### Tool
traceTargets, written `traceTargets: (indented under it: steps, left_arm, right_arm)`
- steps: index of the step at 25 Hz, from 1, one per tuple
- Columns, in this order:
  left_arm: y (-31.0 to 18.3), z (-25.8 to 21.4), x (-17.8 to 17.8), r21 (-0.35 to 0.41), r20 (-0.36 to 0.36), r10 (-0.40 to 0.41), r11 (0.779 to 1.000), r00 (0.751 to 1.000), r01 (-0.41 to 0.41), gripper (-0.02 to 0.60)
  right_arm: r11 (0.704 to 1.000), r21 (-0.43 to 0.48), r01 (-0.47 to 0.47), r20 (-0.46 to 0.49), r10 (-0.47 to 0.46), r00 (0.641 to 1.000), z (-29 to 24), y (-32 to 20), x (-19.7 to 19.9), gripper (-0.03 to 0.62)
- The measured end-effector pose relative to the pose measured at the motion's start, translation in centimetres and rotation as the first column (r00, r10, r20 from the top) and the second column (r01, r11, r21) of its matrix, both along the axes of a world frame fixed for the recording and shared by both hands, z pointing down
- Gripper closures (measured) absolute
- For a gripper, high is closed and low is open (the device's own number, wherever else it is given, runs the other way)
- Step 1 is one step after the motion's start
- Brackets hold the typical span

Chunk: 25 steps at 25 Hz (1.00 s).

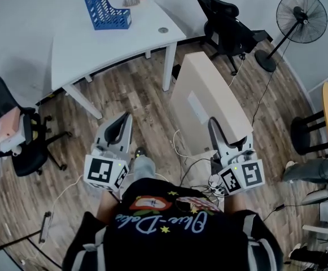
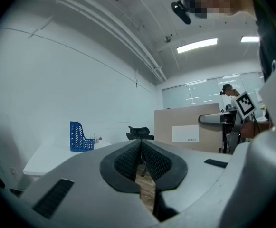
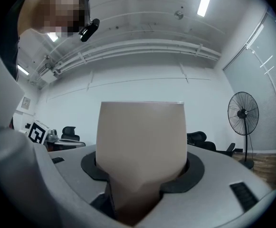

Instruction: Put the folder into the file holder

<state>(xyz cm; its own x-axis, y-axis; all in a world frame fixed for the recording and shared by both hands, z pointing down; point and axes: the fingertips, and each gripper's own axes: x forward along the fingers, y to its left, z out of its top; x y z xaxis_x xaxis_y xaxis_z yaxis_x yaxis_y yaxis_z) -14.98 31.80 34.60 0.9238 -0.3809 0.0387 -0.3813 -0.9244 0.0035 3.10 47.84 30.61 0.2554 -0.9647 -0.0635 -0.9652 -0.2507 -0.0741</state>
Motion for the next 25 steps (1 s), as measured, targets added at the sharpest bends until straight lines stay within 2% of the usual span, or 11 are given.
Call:
traceTargets:
  steps: [10, 18, 25]
  left_arm:
    - [-7.4, -0.2, 2.6, 0.014, 0.003, 0.006, 1.000, 1.000, -0.006, 0.577]
    - [-14.0, -0.4, 2.8, -0.020, 0.016, -0.009, 1.000, 1.000, 0.009, 0.577]
    - [-19.7, 0.4, 2.9, -0.012, 0.021, 0.011, 1.000, 1.000, -0.011, 0.577]
  right_arm:
    - [1.000, -0.008, -0.016, 0.011, 0.016, 1.000, -0.2, -7.0, 2.4, 0.344]
    - [1.000, -0.022, -0.020, 0.012, 0.020, 1.000, -0.6, -13.7, 3.0, 0.344]
    - [0.998, -0.028, -0.054, 0.019, 0.055, 0.998, -0.3, -18.7, 3.0, 0.344]
